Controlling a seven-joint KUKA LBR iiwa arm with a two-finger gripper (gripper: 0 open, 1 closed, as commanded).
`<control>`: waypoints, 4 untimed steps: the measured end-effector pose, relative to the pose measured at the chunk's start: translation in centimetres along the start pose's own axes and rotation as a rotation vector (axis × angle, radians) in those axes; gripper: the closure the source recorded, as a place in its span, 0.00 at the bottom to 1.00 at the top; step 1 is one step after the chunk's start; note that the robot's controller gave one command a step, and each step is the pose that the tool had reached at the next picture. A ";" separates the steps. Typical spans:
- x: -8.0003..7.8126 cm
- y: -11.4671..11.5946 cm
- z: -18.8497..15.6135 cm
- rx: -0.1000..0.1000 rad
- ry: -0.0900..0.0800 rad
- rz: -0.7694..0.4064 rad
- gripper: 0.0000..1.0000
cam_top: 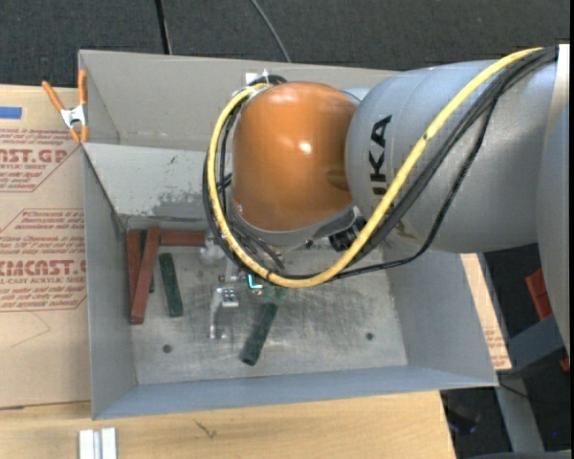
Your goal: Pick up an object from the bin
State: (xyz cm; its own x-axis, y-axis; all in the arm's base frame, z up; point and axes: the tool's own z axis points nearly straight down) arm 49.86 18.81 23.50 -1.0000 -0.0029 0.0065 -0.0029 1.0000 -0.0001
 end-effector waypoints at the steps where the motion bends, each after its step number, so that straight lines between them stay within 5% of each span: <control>1: -0.2 -0.1 -0.4 -0.001 -0.007 0.002 0.00; 2: 0.3 -2.2 4.6 -0.002 -0.013 -0.060 0.00; 3: -0.4 -8.0 15.9 -0.006 -0.011 -0.143 1.00; 4: -0.3 -8.2 16.2 -0.003 -0.008 -0.142 0.00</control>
Offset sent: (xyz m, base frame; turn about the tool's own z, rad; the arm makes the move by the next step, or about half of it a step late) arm -0.0122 -0.0533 -0.1173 -0.1380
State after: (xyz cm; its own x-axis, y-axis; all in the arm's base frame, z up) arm 50.07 10.59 7.31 -0.9895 -0.1445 -0.0017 -0.1445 0.9895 0.0031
